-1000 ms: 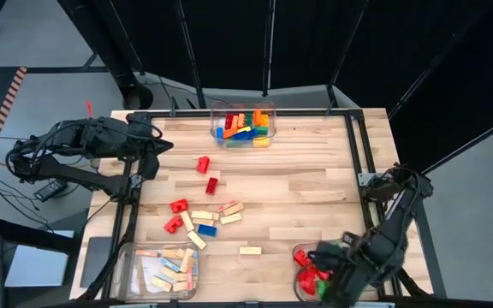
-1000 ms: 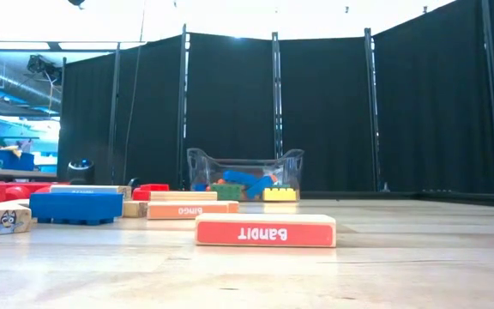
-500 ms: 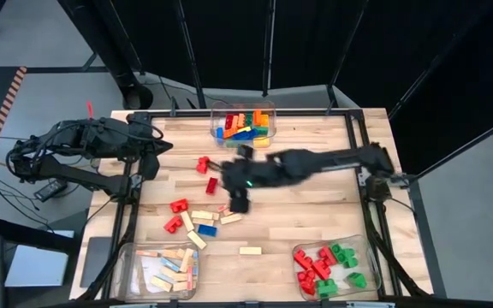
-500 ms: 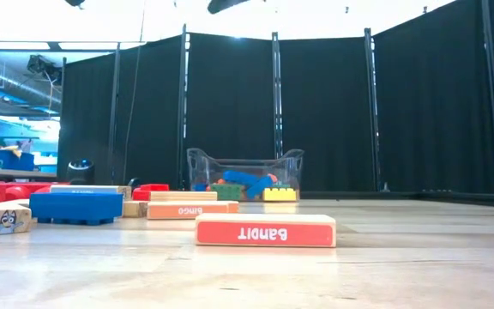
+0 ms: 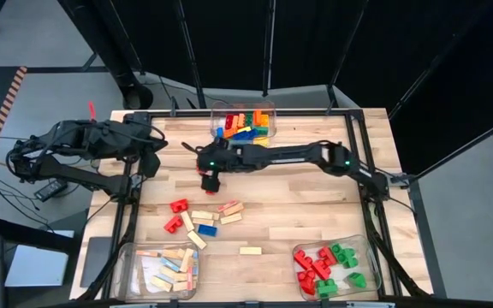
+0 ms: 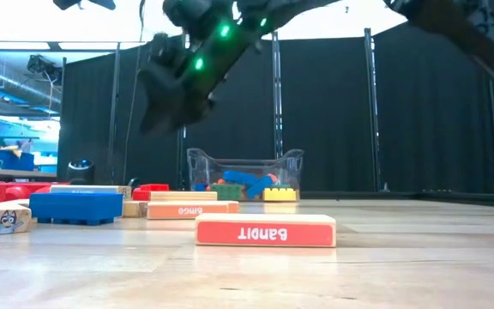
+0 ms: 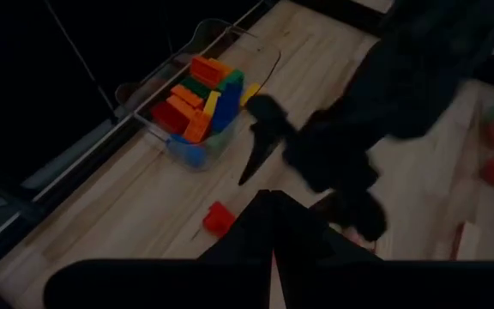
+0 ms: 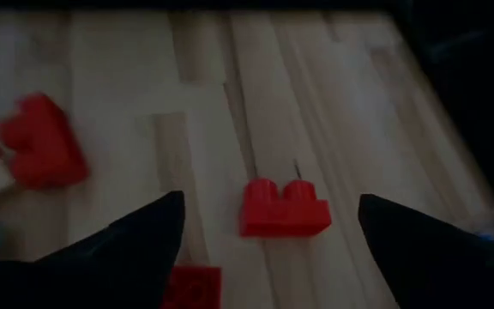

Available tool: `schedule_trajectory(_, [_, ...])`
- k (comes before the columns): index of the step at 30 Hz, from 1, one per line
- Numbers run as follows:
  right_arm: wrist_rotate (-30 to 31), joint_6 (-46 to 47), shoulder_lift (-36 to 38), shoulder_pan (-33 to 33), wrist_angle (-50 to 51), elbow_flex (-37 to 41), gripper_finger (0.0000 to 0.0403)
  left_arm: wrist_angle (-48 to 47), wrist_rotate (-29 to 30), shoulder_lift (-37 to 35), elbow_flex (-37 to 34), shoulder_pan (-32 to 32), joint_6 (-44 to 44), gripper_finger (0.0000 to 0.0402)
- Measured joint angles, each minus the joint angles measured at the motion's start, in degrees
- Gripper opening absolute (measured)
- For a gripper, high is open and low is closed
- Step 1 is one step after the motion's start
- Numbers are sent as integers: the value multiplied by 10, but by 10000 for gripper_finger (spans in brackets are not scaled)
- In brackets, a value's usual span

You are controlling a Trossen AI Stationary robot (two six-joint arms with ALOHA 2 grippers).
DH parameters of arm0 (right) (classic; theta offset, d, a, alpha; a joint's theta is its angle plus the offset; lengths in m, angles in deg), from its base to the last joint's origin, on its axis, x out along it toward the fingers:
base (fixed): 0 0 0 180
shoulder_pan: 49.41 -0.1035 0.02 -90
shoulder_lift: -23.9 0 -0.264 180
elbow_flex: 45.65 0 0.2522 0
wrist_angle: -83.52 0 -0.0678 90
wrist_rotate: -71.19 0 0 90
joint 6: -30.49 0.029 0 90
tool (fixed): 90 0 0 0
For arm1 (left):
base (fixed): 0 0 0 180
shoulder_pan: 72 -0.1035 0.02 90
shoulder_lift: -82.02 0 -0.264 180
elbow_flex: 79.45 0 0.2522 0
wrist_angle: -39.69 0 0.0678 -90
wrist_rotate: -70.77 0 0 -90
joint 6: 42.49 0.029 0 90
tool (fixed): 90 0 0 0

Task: Sort blocks by size
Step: Put the 2-stud red game piece into the bottom right transparent bin

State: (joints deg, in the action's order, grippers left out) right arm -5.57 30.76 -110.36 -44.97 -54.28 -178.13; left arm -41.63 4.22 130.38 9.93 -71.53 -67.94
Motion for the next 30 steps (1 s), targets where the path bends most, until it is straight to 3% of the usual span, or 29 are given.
schedule_trajectory(10, [15,99,-134,33,30,-158,380,-6,1,0,0,0,0,13])
schedule_trajectory(16, [-43,119,-153,45,27,-154,373,-13,1,0,0,0,0,13])
schedule_trajectory(25, [-56,161,-150,43,274,-155,372,-15,1,0,0,0,14,13])
schedule_trajectory(30, [-110,159,-142,41,355,-155,372,-15,1,0,0,0,14,13])
